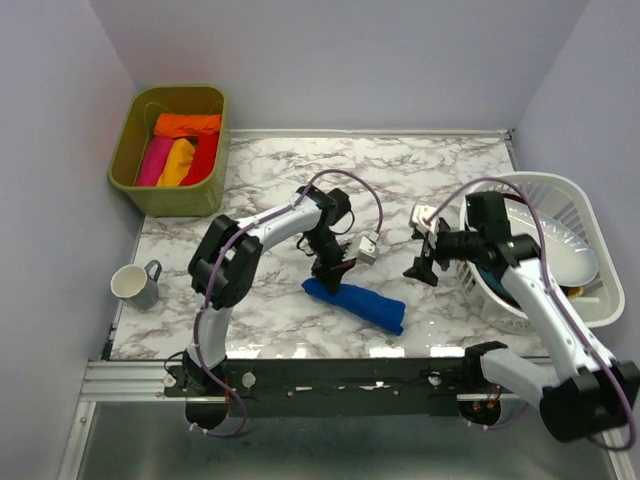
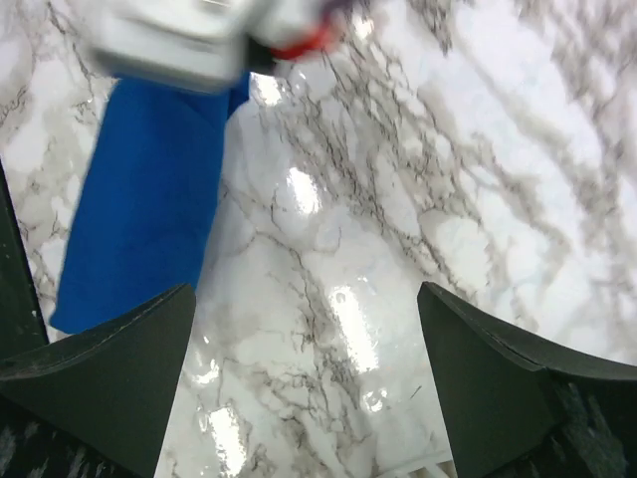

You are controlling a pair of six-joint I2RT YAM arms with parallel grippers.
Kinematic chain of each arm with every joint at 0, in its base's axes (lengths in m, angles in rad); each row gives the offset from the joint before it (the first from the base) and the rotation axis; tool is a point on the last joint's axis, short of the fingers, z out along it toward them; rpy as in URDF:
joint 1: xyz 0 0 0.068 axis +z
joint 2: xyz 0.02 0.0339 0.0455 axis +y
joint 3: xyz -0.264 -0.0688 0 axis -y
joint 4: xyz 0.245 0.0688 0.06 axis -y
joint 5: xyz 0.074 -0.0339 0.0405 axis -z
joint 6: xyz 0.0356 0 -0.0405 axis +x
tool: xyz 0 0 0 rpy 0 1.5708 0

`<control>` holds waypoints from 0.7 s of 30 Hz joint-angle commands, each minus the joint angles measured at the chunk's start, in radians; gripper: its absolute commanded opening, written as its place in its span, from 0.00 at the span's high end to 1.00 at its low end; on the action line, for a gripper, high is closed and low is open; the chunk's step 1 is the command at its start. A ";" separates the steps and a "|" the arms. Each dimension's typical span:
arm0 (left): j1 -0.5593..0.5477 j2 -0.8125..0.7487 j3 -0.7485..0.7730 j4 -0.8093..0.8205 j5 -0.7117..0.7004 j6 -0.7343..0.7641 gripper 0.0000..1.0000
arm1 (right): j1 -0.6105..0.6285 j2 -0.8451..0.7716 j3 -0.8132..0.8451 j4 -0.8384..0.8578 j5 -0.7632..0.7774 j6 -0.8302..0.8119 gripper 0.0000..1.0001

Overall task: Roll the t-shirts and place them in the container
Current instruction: Roll the T-shirt to the center of the board.

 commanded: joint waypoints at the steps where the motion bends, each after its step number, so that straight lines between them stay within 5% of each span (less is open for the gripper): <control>1: 0.038 0.129 0.139 -0.145 0.189 -0.086 0.96 | 0.141 -0.270 -0.216 0.262 0.038 -0.103 0.00; 10: 0.070 0.324 0.280 -0.168 0.248 -0.146 0.96 | 0.460 -0.370 -0.397 0.323 0.166 -0.126 0.00; 21: 0.150 0.503 0.440 -0.315 0.429 -0.169 0.94 | 0.569 -0.236 -0.496 0.521 0.273 -0.249 0.00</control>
